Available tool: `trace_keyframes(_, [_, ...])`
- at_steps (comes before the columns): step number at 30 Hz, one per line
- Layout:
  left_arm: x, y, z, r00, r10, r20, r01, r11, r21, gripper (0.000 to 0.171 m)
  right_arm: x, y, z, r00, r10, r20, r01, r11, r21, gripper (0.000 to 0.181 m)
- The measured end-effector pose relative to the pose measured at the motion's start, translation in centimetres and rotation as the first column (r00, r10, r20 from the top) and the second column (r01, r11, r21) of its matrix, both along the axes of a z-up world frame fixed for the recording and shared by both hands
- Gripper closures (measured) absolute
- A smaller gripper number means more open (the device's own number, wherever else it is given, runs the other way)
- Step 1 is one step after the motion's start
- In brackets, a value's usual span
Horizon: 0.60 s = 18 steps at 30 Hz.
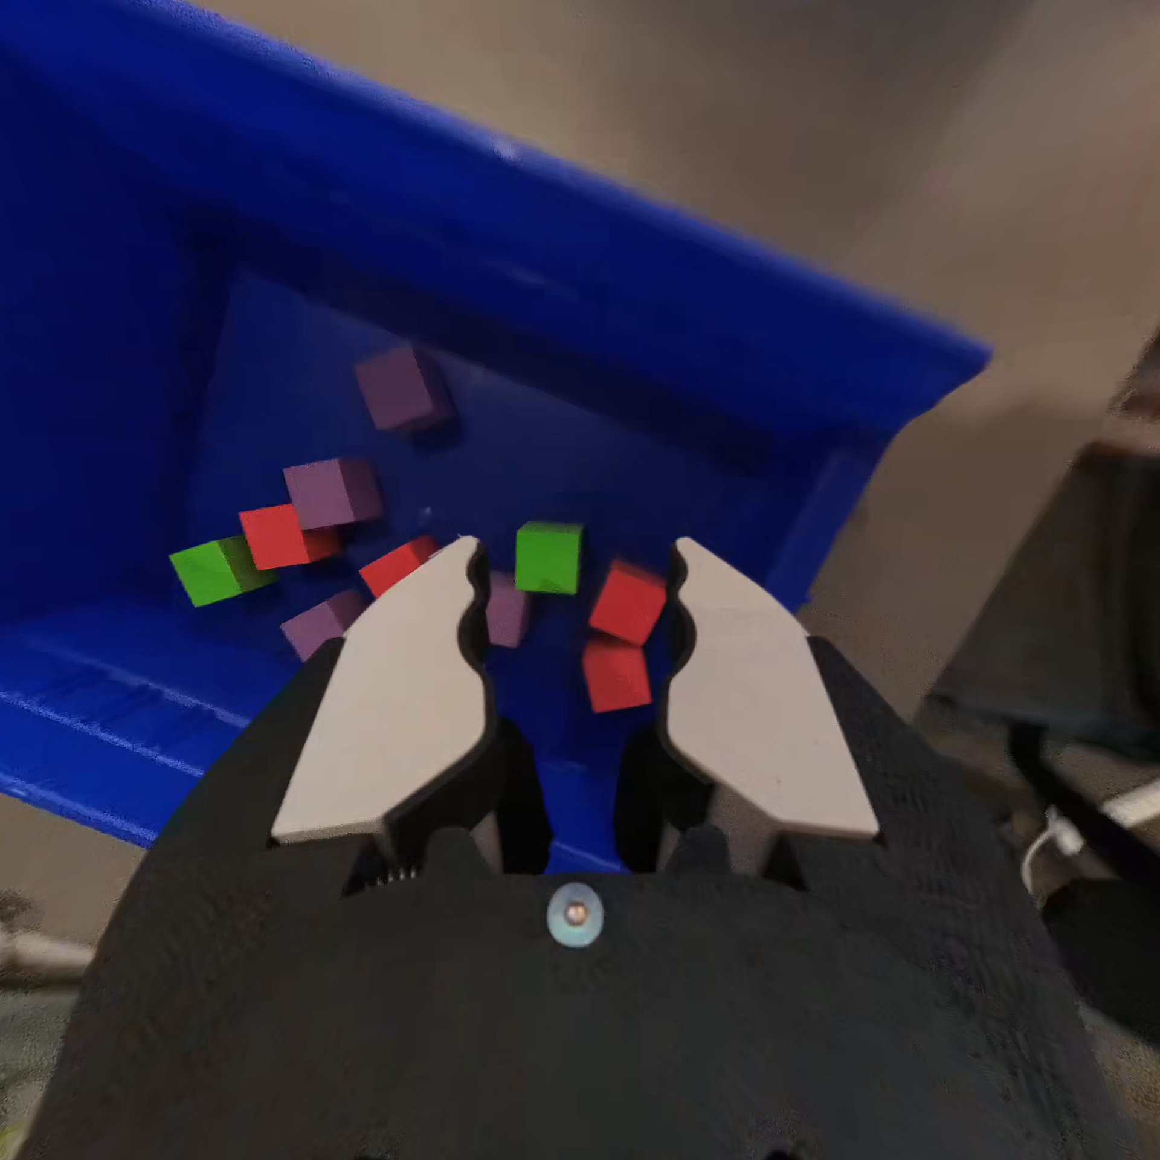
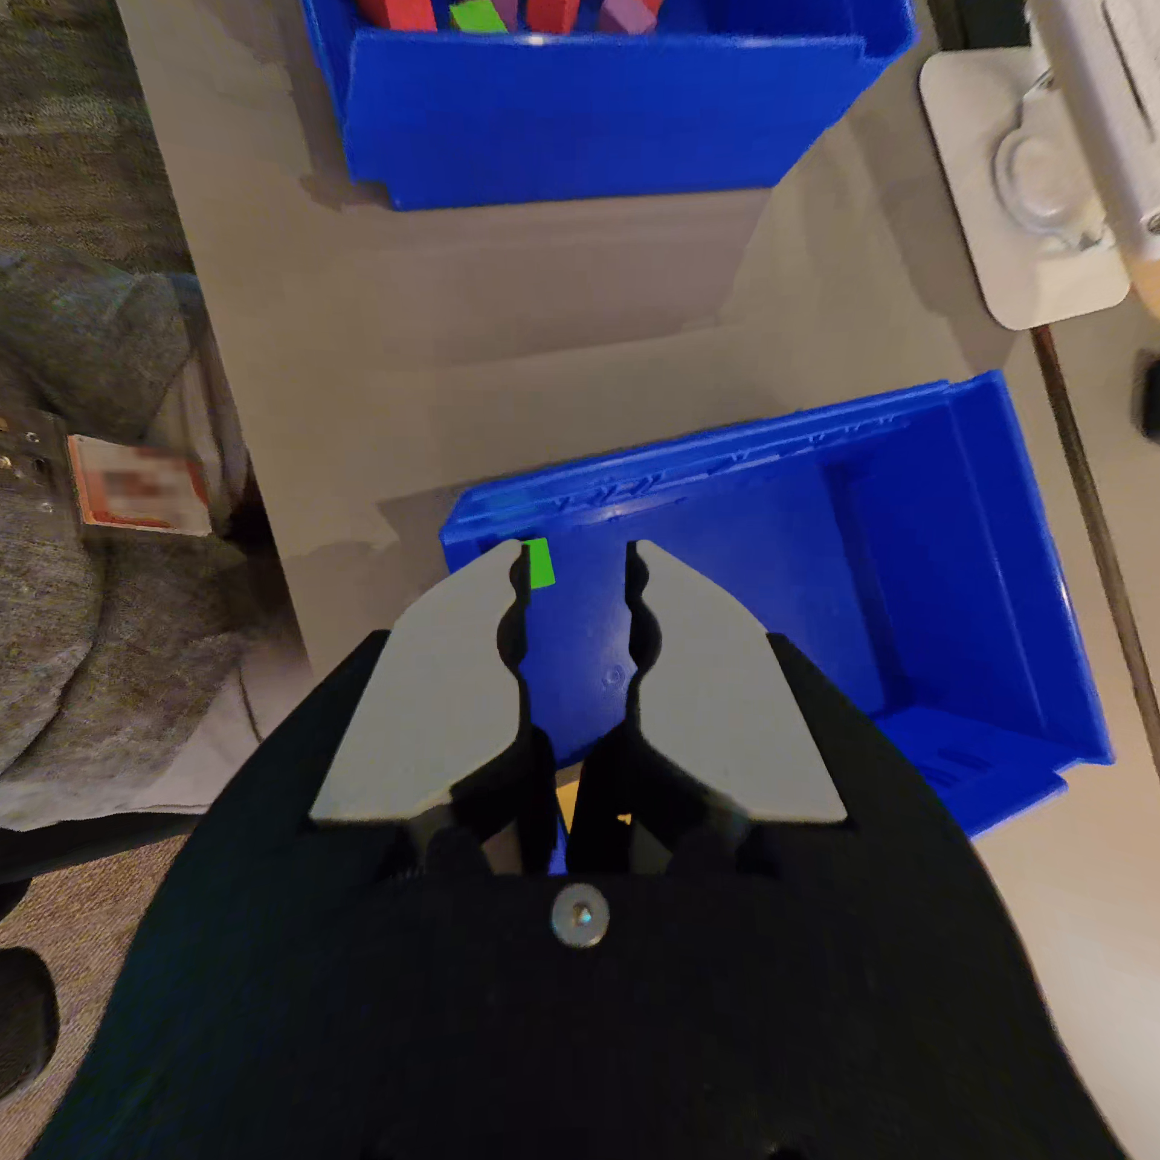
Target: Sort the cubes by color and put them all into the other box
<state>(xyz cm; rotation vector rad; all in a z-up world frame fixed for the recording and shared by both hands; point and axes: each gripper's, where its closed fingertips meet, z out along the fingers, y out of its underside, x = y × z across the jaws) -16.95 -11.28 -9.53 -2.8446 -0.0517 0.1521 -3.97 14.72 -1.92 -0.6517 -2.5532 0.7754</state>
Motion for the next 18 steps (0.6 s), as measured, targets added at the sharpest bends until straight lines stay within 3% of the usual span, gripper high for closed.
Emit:
trace_keyframes(4, [-1.0, -1.0, -3.2, 0.998, -0.065, -0.018, 0.061, 0.98, -0.188, 0.117, 0.8, -0.9, 0.8, 0.999, 0.012, -0.05, -0.013, 1.0, -0.029, 0.153])
trace_keyframes(11, [-2.0, -1.7, -5.9, 0.997, -0.079, -0.01, 0.072, 0.95, -0.304, 0.117, 1.6, -1.3, 1.1, 0.997, 0.022, -0.072, -0.025, 0.999, -0.042, 0.155])
trace_keyframes(13, [-1.9, -2.1, -6.6, 0.998, -0.059, 0.018, 0.061, 0.937, -0.345, 0.13, 1.7, -1.5, 1.1, 0.997, 0.023, -0.078, -0.027, 0.999, -0.042, 0.155])
trace_keyframes(14, [-1.8, -2.2, -6.6, 0.999, -0.037, 0.036, 0.047, 0.934, -0.355, 0.141, 1.8, -1.7, 1.1, 0.996, 0.025, -0.08, -0.029, 0.999, -0.045, 0.155])
trace_keyframes(16, [-2.0, -2.0, -6.2, 0.998, 0.033, 0.052, -0.014, 0.945, -0.328, 0.142, 1.8, -2.1, 1.0, 0.995, 0.031, -0.09, -0.036, 0.998, -0.056, 0.155])
trace_keyframes(18, [-1.9, -0.8, -4.8, 0.987, 0.117, 0.112, -0.093, 0.976, -0.198, 0.142, 1.5, -2.5, 0.9, 0.991, 0.036, -0.127, -0.044, 0.997, -0.064, 0.156])
